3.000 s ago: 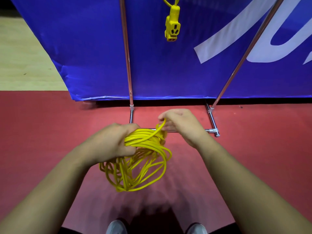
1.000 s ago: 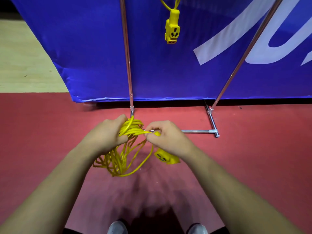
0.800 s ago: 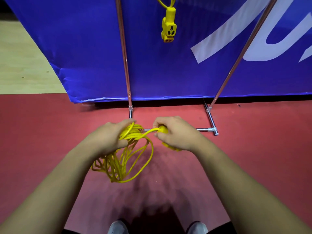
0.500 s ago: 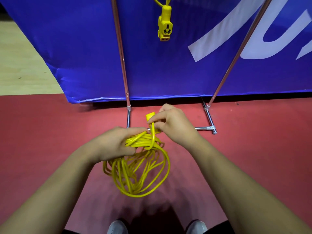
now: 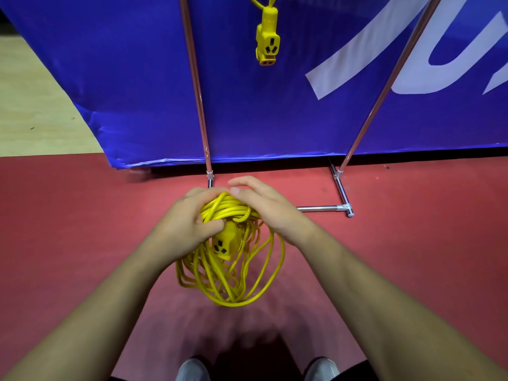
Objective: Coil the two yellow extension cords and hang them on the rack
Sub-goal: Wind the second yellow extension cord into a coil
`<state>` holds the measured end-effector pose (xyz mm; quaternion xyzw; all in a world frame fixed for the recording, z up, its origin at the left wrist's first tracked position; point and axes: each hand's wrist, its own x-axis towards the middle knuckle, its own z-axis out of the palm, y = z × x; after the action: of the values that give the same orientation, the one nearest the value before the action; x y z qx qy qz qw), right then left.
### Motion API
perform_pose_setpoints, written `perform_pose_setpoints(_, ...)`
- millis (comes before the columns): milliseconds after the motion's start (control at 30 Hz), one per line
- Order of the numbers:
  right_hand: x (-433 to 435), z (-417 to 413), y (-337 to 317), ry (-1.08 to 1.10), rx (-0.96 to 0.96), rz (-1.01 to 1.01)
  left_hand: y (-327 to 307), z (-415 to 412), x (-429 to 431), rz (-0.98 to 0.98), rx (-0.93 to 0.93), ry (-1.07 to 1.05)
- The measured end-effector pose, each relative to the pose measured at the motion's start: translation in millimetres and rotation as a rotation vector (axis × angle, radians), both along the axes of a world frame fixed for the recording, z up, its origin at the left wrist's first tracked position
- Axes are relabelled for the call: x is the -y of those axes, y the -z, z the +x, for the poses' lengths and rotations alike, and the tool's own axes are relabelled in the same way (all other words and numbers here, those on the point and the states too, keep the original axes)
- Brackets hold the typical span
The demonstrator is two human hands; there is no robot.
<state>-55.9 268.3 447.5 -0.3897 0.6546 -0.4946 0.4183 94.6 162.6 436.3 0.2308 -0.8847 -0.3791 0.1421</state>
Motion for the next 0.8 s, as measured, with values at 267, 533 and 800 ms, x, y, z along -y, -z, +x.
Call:
perform_pose_setpoints(267,4.7,-1.8,10.1,0.012,-0.230,-0.042,-2.3,3.4,6.8,0.045,0.014,-0.099)
perform_pose_setpoints(533,-2.1,16.7,41.0,0.095,-0.392,0.084,-2.9,3.4,10.6,-0.021,0.017,-0.309)
perform_pose_setpoints(800,7.0,31.7,66.3,0.045,-0.256,0.191,3.2,2.1,13.8,0.063,-0.032,-0.368)
